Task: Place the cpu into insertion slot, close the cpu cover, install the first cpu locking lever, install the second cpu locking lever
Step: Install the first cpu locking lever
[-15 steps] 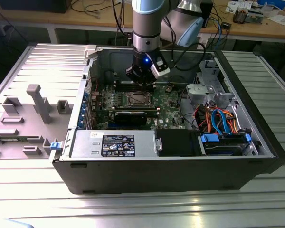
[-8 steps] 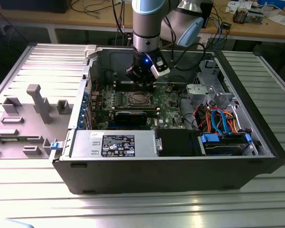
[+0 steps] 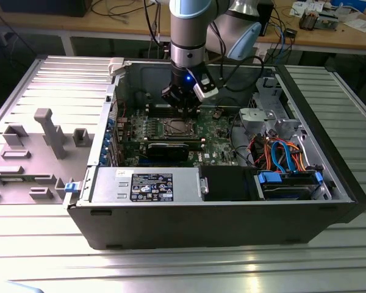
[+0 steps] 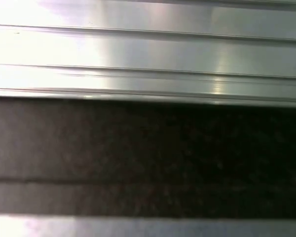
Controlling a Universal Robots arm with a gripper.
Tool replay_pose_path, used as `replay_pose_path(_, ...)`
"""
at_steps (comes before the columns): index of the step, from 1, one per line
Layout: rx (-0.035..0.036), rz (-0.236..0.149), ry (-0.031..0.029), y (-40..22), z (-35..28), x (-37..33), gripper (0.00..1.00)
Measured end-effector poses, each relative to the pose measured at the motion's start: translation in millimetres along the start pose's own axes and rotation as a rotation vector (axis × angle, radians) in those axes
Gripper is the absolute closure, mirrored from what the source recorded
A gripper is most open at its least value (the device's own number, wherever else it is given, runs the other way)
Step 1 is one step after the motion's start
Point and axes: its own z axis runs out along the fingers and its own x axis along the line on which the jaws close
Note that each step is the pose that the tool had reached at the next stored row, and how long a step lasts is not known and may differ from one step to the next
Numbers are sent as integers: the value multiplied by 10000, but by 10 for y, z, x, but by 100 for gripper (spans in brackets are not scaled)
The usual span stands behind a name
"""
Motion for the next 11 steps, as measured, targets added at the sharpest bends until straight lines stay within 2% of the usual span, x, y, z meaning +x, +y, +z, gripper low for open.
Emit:
replay_pose_path(4, 65, -3, 6, 7, 19, -1, 89)
replay_pose_path(9, 63, -3, 3, 11, 33, -2, 89)
replay_pose_path(11, 41, 0, 3, 12, 33, -1, 89)
